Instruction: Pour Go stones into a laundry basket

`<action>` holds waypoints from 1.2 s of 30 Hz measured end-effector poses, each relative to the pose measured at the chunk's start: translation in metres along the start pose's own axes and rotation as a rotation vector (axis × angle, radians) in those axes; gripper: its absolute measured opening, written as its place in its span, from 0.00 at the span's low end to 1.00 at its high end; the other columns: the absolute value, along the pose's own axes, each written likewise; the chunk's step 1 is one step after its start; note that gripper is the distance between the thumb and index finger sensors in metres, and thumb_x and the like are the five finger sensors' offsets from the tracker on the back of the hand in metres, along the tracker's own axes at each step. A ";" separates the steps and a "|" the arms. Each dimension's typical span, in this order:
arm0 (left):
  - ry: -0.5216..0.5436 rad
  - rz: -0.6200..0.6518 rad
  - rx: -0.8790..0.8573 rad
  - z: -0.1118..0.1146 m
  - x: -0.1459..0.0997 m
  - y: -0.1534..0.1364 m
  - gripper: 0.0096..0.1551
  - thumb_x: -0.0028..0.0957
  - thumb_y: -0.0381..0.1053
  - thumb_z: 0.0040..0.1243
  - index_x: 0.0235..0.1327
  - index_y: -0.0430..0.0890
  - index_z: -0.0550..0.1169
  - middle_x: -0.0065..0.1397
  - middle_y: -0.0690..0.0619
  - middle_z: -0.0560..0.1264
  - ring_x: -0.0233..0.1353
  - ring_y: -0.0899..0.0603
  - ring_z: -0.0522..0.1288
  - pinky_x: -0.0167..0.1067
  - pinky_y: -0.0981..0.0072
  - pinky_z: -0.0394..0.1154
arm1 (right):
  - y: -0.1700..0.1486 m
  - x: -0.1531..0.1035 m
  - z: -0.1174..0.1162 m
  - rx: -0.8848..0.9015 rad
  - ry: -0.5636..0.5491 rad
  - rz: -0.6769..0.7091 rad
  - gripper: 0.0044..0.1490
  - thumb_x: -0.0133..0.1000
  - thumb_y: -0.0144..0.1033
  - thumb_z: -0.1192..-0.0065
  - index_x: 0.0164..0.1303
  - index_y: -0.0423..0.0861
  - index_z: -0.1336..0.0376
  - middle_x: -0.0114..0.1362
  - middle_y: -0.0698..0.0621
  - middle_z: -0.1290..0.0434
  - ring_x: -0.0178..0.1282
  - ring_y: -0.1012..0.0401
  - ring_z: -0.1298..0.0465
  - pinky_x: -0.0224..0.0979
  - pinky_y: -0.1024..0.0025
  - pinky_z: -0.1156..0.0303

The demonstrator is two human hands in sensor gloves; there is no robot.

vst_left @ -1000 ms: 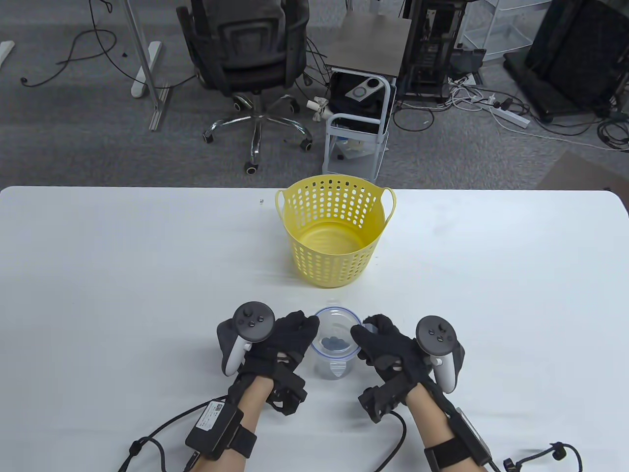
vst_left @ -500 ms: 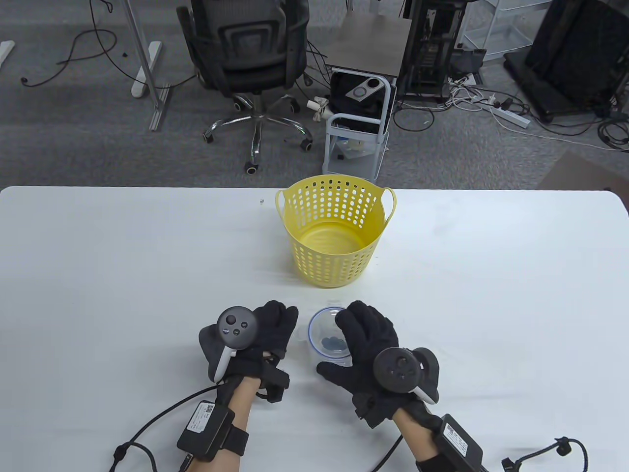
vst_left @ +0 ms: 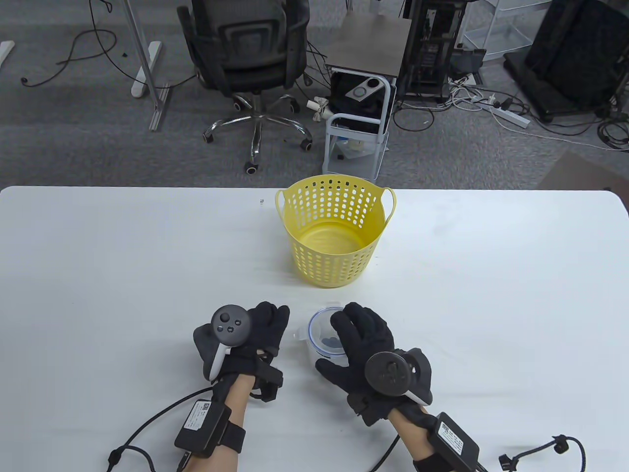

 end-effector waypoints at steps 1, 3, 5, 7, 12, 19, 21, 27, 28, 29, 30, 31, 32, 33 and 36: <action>-0.001 -0.001 -0.001 0.000 0.000 0.000 0.42 0.42 0.82 0.50 0.54 0.54 0.81 0.52 0.53 0.85 0.45 0.46 0.85 0.51 0.49 0.80 | -0.001 0.000 0.004 0.002 -0.011 -0.004 0.59 0.44 0.69 0.28 0.76 0.47 0.48 0.83 0.36 0.50 0.75 0.27 0.44 0.72 0.25 0.46; -0.005 -0.002 0.002 0.001 0.000 0.000 0.42 0.42 0.82 0.50 0.54 0.54 0.81 0.52 0.52 0.85 0.45 0.46 0.85 0.51 0.49 0.80 | -0.005 0.000 0.010 0.021 -0.027 -0.021 0.59 0.44 0.69 0.27 0.76 0.47 0.48 0.83 0.37 0.50 0.75 0.27 0.44 0.72 0.25 0.47; -0.003 -0.001 0.006 0.001 -0.001 0.001 0.42 0.42 0.82 0.50 0.54 0.54 0.81 0.52 0.53 0.85 0.45 0.46 0.85 0.51 0.49 0.80 | -0.011 -0.001 0.017 0.055 -0.051 -0.047 0.59 0.45 0.68 0.27 0.76 0.47 0.48 0.83 0.37 0.50 0.75 0.27 0.44 0.72 0.25 0.47; -0.007 -0.001 0.007 0.002 -0.001 0.001 0.42 0.42 0.82 0.50 0.54 0.54 0.81 0.52 0.52 0.85 0.45 0.46 0.85 0.51 0.49 0.80 | -0.020 -0.001 0.027 0.058 -0.087 -0.071 0.59 0.45 0.68 0.27 0.76 0.47 0.47 0.83 0.36 0.50 0.75 0.27 0.44 0.72 0.25 0.47; -0.016 0.001 0.015 0.005 -0.003 0.002 0.42 0.42 0.82 0.50 0.54 0.54 0.81 0.52 0.53 0.85 0.45 0.46 0.85 0.51 0.49 0.80 | -0.050 0.000 0.042 0.076 -0.135 -0.181 0.58 0.45 0.67 0.26 0.76 0.46 0.47 0.83 0.36 0.50 0.75 0.26 0.45 0.72 0.25 0.47; -0.028 -0.001 0.026 0.008 -0.003 0.002 0.42 0.42 0.82 0.50 0.54 0.54 0.81 0.52 0.53 0.85 0.45 0.46 0.85 0.51 0.49 0.80 | -0.114 -0.006 0.048 -0.057 -0.095 -0.403 0.57 0.46 0.64 0.25 0.77 0.47 0.47 0.84 0.37 0.50 0.77 0.26 0.47 0.74 0.24 0.50; -0.030 -0.001 0.029 0.008 -0.004 0.003 0.42 0.42 0.82 0.50 0.54 0.54 0.81 0.52 0.53 0.85 0.45 0.46 0.85 0.51 0.49 0.80 | -0.130 -0.009 0.045 -0.106 -0.059 -0.453 0.57 0.46 0.63 0.25 0.77 0.47 0.47 0.84 0.37 0.50 0.77 0.26 0.47 0.74 0.24 0.50; -0.037 0.000 0.038 0.010 -0.004 0.003 0.42 0.42 0.82 0.50 0.54 0.54 0.81 0.52 0.52 0.85 0.45 0.46 0.85 0.51 0.49 0.80 | -0.165 -0.018 0.031 -0.173 0.055 -0.591 0.55 0.47 0.61 0.25 0.77 0.48 0.48 0.85 0.38 0.51 0.78 0.26 0.49 0.76 0.25 0.51; -0.037 0.001 0.040 0.010 -0.004 0.004 0.42 0.42 0.82 0.50 0.54 0.54 0.81 0.52 0.52 0.85 0.45 0.46 0.85 0.51 0.49 0.80 | -0.168 -0.019 0.028 -0.174 0.071 -0.601 0.55 0.47 0.61 0.25 0.77 0.48 0.48 0.85 0.38 0.52 0.78 0.26 0.49 0.76 0.25 0.51; -0.034 0.002 0.042 0.010 -0.005 0.004 0.42 0.42 0.82 0.50 0.54 0.54 0.81 0.52 0.52 0.85 0.45 0.46 0.85 0.51 0.49 0.80 | -0.171 -0.020 0.025 -0.180 0.090 -0.614 0.55 0.47 0.60 0.24 0.77 0.48 0.48 0.85 0.38 0.52 0.78 0.26 0.49 0.76 0.25 0.51; -0.033 0.003 0.042 0.010 -0.005 0.004 0.42 0.42 0.82 0.50 0.54 0.54 0.81 0.52 0.53 0.85 0.45 0.46 0.85 0.51 0.49 0.80 | -0.174 -0.020 0.023 -0.195 0.110 -0.624 0.55 0.47 0.60 0.24 0.77 0.48 0.48 0.85 0.38 0.52 0.78 0.26 0.49 0.76 0.25 0.51; -0.034 0.003 0.041 0.010 -0.005 0.004 0.41 0.42 0.82 0.50 0.54 0.54 0.81 0.53 0.52 0.85 0.45 0.46 0.85 0.51 0.49 0.80 | -0.175 -0.021 0.020 -0.206 0.128 -0.629 0.55 0.47 0.60 0.24 0.77 0.49 0.48 0.85 0.38 0.52 0.79 0.26 0.50 0.76 0.25 0.51; -0.037 0.003 0.040 0.011 -0.005 0.004 0.42 0.42 0.82 0.50 0.54 0.54 0.81 0.53 0.52 0.85 0.45 0.45 0.85 0.51 0.49 0.80 | -0.177 -0.021 0.017 -0.223 0.160 -0.641 0.55 0.47 0.60 0.25 0.78 0.49 0.48 0.85 0.38 0.53 0.79 0.26 0.51 0.76 0.25 0.51; -0.039 0.003 0.041 0.011 -0.005 0.004 0.41 0.43 0.82 0.51 0.54 0.54 0.81 0.53 0.53 0.85 0.46 0.45 0.85 0.52 0.49 0.80 | -0.180 -0.022 0.013 -0.230 0.201 -0.660 0.55 0.47 0.59 0.25 0.78 0.49 0.49 0.85 0.38 0.54 0.79 0.26 0.51 0.76 0.25 0.51; -0.050 0.018 0.042 0.013 -0.004 0.005 0.39 0.44 0.80 0.52 0.55 0.55 0.81 0.54 0.53 0.85 0.47 0.45 0.85 0.52 0.49 0.80 | -0.186 -0.026 0.001 -0.242 0.325 -0.703 0.58 0.49 0.58 0.26 0.80 0.50 0.54 0.86 0.37 0.61 0.80 0.25 0.55 0.76 0.26 0.52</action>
Point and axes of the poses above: the tracker on the back of each hand, its own y axis roughly to the thumb side, its own x axis roughly from the wrist to the fingertips, z = x × y, the point moved 4 cm from there along x, roughly from the wrist to the fingertips
